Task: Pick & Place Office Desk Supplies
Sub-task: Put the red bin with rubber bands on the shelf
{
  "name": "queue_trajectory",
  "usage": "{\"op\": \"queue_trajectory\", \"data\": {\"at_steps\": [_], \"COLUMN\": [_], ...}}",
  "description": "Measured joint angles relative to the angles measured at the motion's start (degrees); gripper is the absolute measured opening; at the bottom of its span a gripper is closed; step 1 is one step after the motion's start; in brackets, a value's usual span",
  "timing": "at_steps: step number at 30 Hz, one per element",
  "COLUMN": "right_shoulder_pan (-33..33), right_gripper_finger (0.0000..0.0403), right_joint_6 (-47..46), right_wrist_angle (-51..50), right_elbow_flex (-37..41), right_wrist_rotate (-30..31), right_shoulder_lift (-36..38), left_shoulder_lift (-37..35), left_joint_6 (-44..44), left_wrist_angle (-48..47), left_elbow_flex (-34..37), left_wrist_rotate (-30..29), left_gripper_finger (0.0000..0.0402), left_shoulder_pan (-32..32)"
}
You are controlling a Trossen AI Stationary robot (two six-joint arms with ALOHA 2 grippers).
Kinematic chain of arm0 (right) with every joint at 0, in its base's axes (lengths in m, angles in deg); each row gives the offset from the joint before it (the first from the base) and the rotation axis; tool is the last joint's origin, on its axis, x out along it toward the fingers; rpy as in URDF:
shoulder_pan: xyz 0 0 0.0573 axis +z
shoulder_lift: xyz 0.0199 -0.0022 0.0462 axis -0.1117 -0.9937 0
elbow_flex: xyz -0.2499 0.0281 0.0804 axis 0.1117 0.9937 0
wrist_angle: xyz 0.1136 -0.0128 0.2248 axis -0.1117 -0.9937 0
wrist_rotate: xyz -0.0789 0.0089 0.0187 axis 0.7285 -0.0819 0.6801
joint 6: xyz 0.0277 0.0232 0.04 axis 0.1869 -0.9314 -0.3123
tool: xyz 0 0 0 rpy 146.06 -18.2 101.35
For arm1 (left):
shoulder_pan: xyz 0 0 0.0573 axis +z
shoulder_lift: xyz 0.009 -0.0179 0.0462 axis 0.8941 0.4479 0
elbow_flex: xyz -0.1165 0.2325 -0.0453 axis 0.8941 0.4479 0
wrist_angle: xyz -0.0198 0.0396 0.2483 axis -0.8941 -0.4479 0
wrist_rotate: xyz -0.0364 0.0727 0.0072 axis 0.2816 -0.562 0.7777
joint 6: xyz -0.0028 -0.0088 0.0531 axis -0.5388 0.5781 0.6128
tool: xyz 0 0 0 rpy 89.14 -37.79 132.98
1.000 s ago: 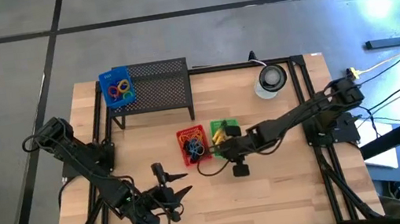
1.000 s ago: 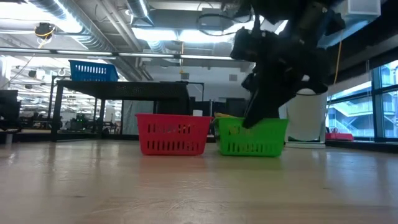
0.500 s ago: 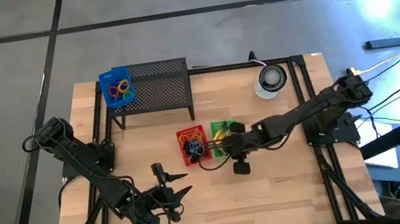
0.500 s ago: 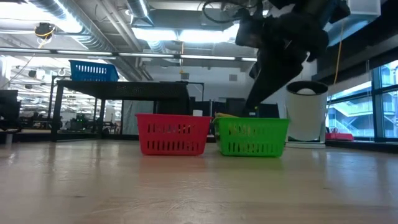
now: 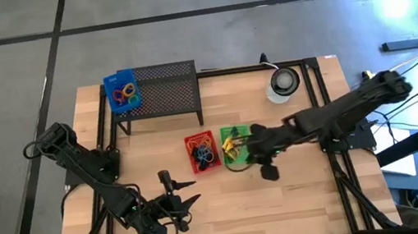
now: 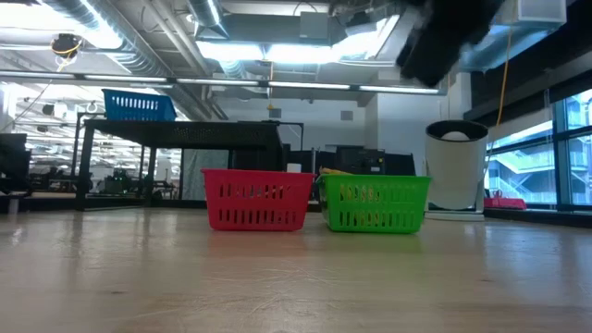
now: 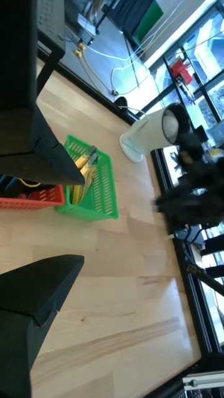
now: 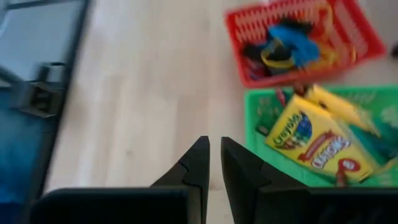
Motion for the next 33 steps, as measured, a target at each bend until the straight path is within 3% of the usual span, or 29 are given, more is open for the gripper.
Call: {"op": "queue_trajectory", "data": {"at_steps": [3, 7, 14, 23, 28, 33], "right_shoulder_pan": [2.8, 8.3, 15.4, 15.9, 14.2, 13.3], "right_gripper_finger": [0.0041, 0.0041, 0.0041, 0.0041, 0.0041, 0.0041], "right_joint_6": [4.3, 9.6, 6.3, 8.1, 8.4, 6.0], "right_wrist_angle": [-1.1, -0.7, 5.7, 25.1, 30.2, 36.2], "right_elbow_flex": [0.0, 0.6, 12.3, 30.0, 36.8, 42.8], "right_wrist_rotate": [1.0, 8.0, 17.7, 18.4, 18.5, 18.3], "right_shoulder_lift": [5.1, 10.1, 17.3, 27.5, 33.0, 36.4], "left_shoulder_lift": [0.0, 0.0, 0.0, 0.0, 0.0, 0.0], "left_joint_6": [-0.5, -2.1, -4.9, -4.8, -4.8, -4.8], "left_wrist_angle": [-0.1, -0.1, -0.1, -0.1, -0.8, -1.2], "left_elbow_flex": [0.0, 0.0, 0.0, 0.0, 0.0, 0.0], "left_wrist_rotate": [0.2, 1.8, 3.0, 2.6, 2.6, 6.5], "left_gripper_finger": [0.0189, 0.0189, 0.0189, 0.0189, 0.0189, 0.0189], "left_shoulder_pan": [0.0, 0.0, 0.0, 1.0, 3.0, 5.0]}}
